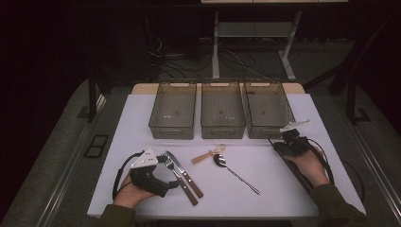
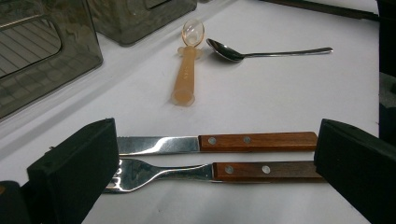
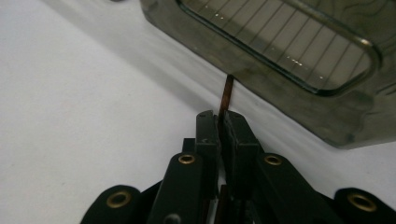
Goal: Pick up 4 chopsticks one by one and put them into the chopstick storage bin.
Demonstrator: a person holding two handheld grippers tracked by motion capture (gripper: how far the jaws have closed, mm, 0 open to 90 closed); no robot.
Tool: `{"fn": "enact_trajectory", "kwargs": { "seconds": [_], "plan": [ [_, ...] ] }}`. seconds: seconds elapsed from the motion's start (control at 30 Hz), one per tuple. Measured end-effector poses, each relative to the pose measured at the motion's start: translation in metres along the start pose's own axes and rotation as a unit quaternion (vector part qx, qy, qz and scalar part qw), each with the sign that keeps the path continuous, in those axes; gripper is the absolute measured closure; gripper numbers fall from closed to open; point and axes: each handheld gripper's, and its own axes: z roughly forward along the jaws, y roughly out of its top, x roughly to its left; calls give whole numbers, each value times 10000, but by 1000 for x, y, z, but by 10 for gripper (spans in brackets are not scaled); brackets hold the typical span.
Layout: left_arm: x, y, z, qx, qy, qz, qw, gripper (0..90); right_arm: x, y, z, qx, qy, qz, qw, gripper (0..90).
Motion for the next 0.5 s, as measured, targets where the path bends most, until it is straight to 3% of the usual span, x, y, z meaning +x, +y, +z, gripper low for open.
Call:
{"fn": "enact_trajectory", "kwargs": {
  "seconds": [0.17,0.4,0.5],
  "plan": [
    [0,0,0,-11,-1,4,10000,0,8,0,0,21,215,-109,9997,852],
    [0,0,0,-22,6,-5,10000,0,29,6,3,20,530,-551,9971,853],
    [0,0,-1,-22,9,1,10000,0,34,7,4,16,597,-605,9964,852]
  ]
}}
